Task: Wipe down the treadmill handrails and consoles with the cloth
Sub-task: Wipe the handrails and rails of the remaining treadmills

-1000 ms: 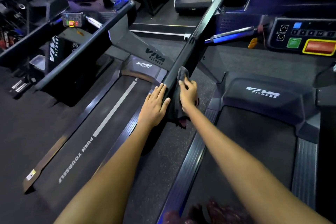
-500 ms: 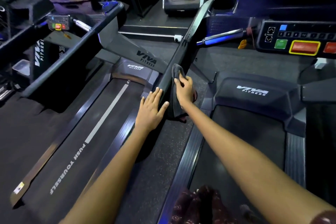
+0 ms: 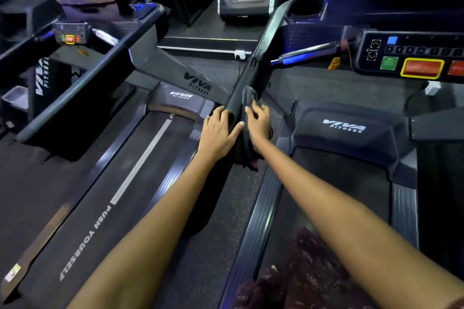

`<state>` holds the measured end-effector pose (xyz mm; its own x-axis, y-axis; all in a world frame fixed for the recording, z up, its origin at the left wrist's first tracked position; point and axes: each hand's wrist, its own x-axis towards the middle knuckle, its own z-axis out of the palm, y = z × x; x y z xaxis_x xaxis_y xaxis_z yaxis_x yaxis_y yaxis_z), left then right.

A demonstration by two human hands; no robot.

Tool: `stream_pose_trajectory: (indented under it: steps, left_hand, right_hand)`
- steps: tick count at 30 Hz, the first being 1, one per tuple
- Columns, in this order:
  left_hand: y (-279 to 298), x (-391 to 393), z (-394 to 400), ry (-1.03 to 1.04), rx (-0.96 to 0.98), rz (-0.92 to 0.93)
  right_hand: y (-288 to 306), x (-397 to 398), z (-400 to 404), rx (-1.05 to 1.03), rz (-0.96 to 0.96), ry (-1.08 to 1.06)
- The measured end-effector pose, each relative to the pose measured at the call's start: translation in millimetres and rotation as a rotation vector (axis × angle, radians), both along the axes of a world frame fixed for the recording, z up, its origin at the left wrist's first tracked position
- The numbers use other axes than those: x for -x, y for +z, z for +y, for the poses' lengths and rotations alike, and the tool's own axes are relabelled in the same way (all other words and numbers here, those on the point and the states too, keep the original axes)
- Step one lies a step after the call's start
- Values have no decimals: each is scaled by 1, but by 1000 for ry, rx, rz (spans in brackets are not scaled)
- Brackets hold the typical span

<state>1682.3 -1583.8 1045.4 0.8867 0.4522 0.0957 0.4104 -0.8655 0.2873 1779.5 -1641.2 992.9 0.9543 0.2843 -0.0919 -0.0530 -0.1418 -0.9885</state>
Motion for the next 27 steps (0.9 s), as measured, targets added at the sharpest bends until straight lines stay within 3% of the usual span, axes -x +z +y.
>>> stream_pose_trajectory:
  steps: [6, 11, 17, 21, 27]
  left_hand:
    - [-11, -15, 2, 8, -17, 70]
    - [-11, -14, 2, 11, 4, 74]
    - [-12, -14, 2, 6, -14, 76]
    - [-15, -14, 3, 13, -23, 88]
    - [-15, -16, 6, 36, 49, 6]
  right_hand:
    - [-13, -8, -4, -49, 125, -11]
    - [4, -45, 14, -18, 42, -63]
    - [-35, 5, -1, -2, 15, 11]
    - [-26, -29, 14, 7, 119, -57]
    - [-4, -46, 15, 0, 3, -59]
